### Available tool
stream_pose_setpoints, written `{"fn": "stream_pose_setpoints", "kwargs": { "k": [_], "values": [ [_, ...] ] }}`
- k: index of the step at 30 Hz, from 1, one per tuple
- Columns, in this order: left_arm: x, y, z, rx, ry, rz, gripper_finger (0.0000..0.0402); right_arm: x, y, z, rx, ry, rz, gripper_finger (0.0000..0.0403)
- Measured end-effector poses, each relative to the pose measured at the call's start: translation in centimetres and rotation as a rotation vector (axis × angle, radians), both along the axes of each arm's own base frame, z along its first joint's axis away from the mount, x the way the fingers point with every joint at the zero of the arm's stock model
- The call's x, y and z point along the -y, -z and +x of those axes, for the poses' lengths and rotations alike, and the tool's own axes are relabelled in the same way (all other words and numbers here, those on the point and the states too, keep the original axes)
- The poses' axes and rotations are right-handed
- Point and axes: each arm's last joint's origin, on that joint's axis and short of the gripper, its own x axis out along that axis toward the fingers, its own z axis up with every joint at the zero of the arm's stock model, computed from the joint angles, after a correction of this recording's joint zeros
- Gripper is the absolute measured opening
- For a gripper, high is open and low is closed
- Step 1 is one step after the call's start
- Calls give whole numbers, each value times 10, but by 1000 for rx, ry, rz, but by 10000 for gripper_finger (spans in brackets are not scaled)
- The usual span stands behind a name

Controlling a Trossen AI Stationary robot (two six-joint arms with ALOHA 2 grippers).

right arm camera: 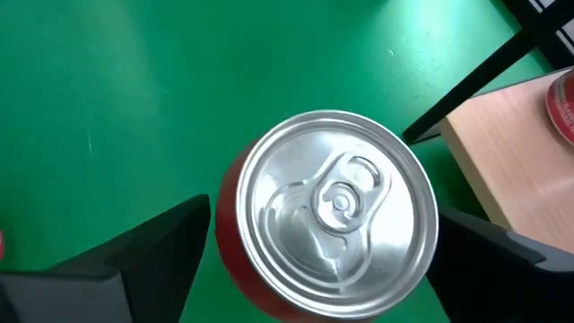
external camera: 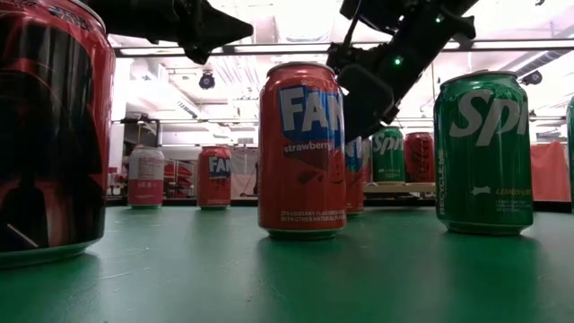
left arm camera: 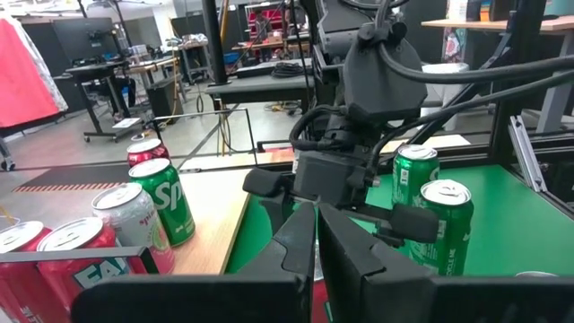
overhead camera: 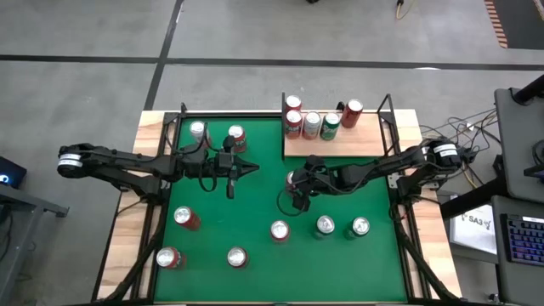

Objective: Place canned beverage on shelf
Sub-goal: Put the red soda can on the shelf aligned with the other red soda cans

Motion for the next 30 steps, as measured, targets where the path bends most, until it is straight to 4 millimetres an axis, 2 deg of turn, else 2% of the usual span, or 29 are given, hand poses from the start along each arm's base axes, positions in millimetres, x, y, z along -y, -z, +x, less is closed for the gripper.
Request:
{"fn": "stream_pose_setpoints", "kwargs": {
  "k": [7, 22, 30],
  "values": [
    [0, 0, 0, 0, 0, 0, 0, 2, -1, 0, 6, 15, 12, 299],
    [0, 0, 0, 0, 0, 0, 0, 2, -3, -2, 8, 23, 23, 297],
    [0, -2, 0, 2, 3, 56, 0, 2, -19, 5, 27, 25, 25, 297]
  ]
}}
